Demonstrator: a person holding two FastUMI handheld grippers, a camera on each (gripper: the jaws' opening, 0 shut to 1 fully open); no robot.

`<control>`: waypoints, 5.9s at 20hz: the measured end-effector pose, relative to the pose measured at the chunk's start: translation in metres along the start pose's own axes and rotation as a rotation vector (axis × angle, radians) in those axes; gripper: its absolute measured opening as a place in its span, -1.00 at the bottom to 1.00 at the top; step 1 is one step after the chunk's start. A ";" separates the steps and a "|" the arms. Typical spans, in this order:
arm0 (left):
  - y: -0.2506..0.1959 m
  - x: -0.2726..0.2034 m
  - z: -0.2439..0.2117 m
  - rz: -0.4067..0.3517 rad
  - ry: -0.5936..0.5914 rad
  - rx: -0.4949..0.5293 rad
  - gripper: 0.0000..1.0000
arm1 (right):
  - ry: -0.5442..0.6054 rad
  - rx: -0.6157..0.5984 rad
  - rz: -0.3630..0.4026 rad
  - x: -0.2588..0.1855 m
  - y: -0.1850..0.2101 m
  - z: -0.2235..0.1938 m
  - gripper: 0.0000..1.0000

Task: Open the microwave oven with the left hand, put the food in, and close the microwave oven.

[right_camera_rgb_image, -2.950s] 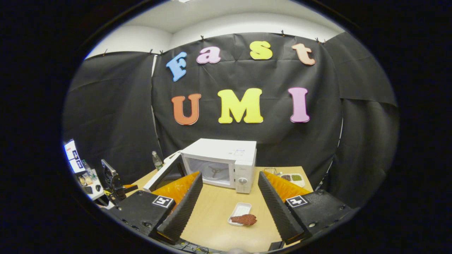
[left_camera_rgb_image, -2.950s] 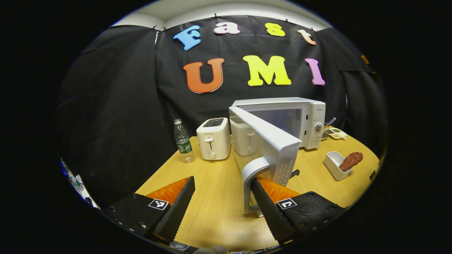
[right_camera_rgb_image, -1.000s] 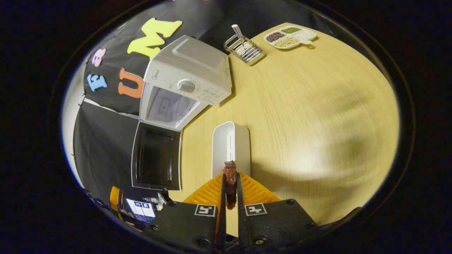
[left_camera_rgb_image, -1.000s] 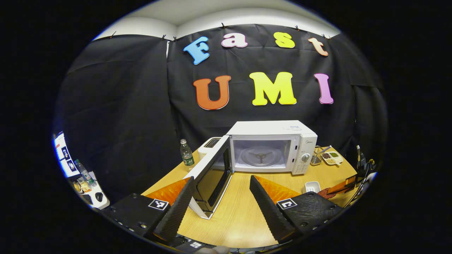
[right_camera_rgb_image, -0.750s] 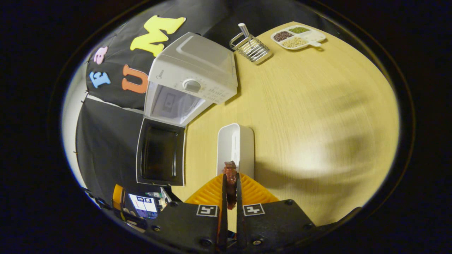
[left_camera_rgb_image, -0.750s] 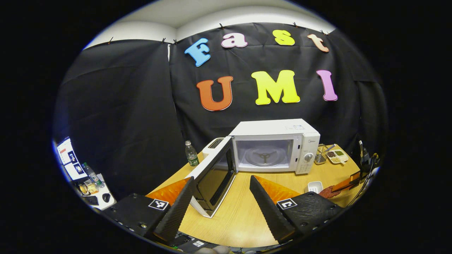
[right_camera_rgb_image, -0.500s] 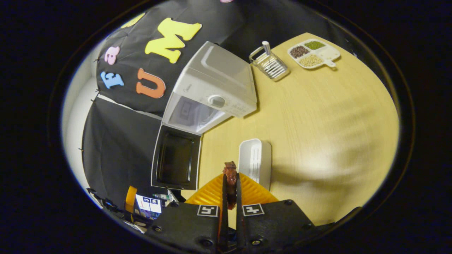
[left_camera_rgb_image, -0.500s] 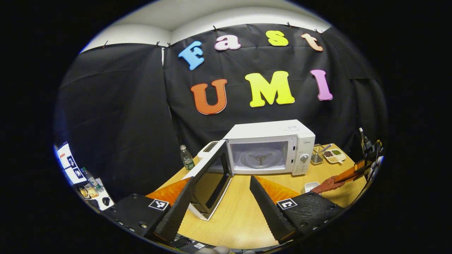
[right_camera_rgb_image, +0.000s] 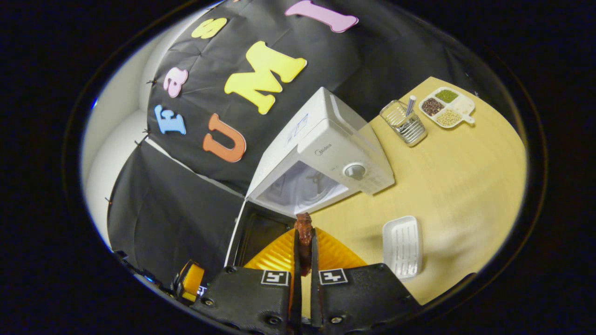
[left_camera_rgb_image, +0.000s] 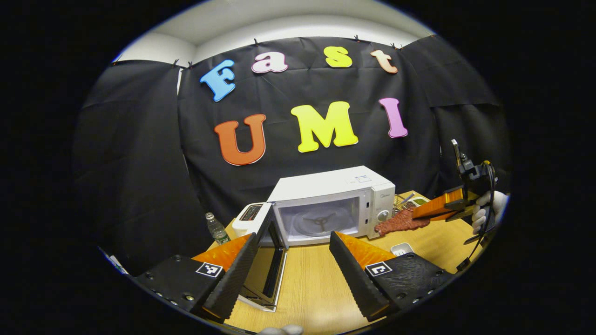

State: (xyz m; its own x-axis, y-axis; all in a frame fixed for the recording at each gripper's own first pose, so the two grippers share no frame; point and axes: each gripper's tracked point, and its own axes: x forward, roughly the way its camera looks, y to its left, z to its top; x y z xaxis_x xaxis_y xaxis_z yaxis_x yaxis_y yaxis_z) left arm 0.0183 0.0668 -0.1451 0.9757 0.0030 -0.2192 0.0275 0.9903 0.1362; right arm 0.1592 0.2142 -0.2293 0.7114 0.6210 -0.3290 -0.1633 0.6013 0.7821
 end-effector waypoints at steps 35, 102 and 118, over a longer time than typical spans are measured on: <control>0.089 0.014 -0.062 0.055 0.025 -0.003 0.91 | -0.537 0.009 -0.365 0.340 -0.028 0.000 -0.61; 0.085 0.024 -0.158 -0.079 0.085 -0.165 -1.00 | -0.313 -0.649 -0.601 -0.170 0.051 -0.041 0.83; -0.077 0.082 -0.116 -0.351 0.051 -0.137 -1.00 | -0.324 -0.595 -0.611 -0.189 0.024 0.008 0.83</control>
State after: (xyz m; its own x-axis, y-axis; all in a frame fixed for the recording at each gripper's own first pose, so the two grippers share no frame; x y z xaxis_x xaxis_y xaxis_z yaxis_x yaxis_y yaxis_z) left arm 0.0712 0.0065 -0.2853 0.8998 -0.3367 -0.2776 0.3258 0.9415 -0.0860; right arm 0.0267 0.1072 -0.1446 0.9323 -0.0085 -0.3615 0.0434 0.9951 0.0885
